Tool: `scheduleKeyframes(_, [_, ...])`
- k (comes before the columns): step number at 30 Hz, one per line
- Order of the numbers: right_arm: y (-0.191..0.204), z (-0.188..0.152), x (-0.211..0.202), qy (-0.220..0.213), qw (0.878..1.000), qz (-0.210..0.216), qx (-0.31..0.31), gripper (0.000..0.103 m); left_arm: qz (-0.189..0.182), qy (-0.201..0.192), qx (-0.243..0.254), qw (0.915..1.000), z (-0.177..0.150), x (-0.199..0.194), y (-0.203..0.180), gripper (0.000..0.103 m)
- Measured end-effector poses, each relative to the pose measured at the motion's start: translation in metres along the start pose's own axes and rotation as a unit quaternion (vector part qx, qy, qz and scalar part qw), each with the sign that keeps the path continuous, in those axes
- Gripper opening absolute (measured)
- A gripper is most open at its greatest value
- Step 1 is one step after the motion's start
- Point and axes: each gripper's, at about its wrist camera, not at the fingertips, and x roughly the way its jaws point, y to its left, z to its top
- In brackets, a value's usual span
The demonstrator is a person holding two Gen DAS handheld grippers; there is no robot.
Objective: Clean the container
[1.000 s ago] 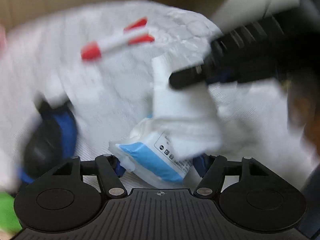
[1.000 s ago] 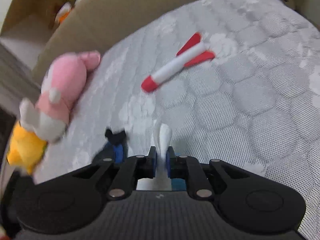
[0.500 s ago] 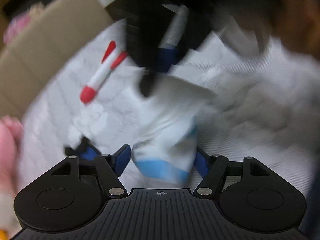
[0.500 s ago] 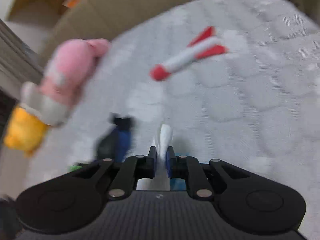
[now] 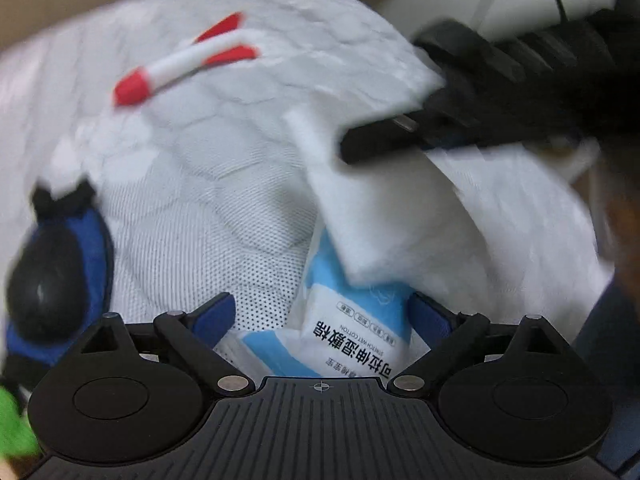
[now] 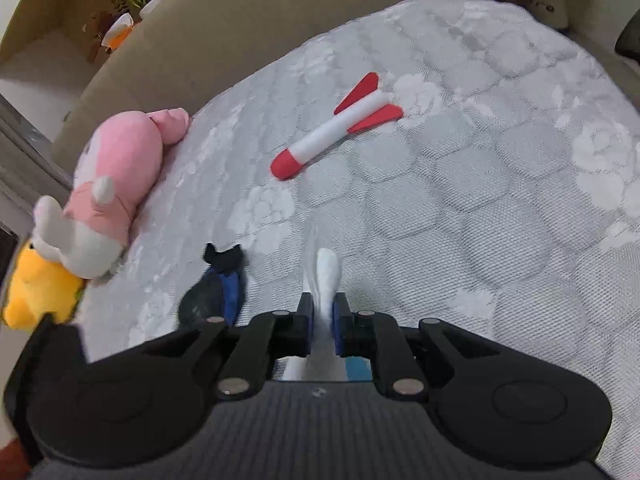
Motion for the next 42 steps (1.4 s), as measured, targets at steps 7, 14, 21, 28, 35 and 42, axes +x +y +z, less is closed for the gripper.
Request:
scheduleKeyframes(7, [0.028, 0.012, 0.008, -0.018, 0.997, 0.068, -0.040, 0.012, 0.162, -0.041, 0.080, 0.9826, 0.005, 0.000, 0.011, 0.062])
scheduleKeyframes(14, [0.048, 0.001, 0.063, 0.072, 0.990, 0.039, -0.118, 0.012, 0.159, -0.034, 0.103, 0.9814, -0.004, 0.004, 0.002, 0.069])
scheduleKeyframes(21, [0.012, 0.009, 0.071, 0.094, 0.994, -0.036, -0.054, 0.012, 0.090, -0.015, 0.047, 0.9947, -0.004, -0.002, 0.015, 0.078])
scheduleKeyframes(28, [-0.006, 0.024, 0.038, 0.023, 0.997, 0.056, 0.039, 0.012, 0.010, -0.032, -0.066, 0.9972, 0.008, -0.028, 0.048, 0.095])
scheduleKeyframes(35, [-0.016, 0.027, 0.039, 0.031, 0.993, 0.094, 0.070, 0.012, 0.081, 0.098, -0.120, 0.9846, -0.013, -0.021, 0.044, 0.097])
scheduleKeyframes(42, [-0.003, 0.024, 0.036, 0.030, 0.993, 0.111, 0.034, 0.016, 0.001, 0.068, -0.332, 0.9408, -0.022, -0.032, 0.079, 0.102])
